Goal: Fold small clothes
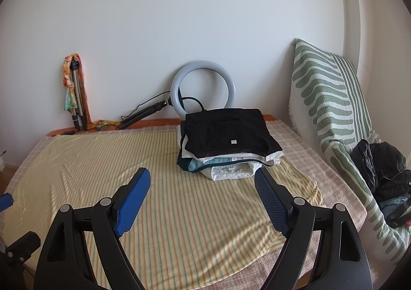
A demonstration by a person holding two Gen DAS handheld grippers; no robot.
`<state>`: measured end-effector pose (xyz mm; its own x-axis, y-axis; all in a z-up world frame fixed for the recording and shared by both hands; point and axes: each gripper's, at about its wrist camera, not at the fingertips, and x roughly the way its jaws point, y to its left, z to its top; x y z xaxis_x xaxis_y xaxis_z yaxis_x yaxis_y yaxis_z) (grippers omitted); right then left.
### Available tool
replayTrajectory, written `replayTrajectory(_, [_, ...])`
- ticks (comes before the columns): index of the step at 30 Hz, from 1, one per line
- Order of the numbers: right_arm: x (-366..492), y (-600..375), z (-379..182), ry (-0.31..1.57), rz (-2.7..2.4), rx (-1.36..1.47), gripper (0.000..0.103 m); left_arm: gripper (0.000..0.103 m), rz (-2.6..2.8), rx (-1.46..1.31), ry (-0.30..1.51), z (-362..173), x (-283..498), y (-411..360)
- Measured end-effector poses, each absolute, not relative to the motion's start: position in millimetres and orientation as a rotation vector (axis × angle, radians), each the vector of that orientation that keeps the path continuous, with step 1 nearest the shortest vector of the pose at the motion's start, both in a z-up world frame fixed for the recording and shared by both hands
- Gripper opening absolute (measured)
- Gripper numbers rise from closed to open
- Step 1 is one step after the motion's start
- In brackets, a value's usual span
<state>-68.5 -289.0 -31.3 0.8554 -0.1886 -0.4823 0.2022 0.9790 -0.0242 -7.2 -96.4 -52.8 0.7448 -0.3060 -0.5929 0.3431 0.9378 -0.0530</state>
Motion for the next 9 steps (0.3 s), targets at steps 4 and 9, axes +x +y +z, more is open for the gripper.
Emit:
replayTrajectory(4, [-70.0, -286.9, -31.4, 0.507, -0.208, 0.034, 0.083, 0.103, -0.354, 0.060, 0.634, -52.9, -7.6, -95.6])
replayTrajectory(9, [-70.6, -286.0, -31.6, 0.508, -0.209, 0.036, 0.083, 0.103, -0.344, 0.062, 0.612, -50.9, -9.7, -94.6])
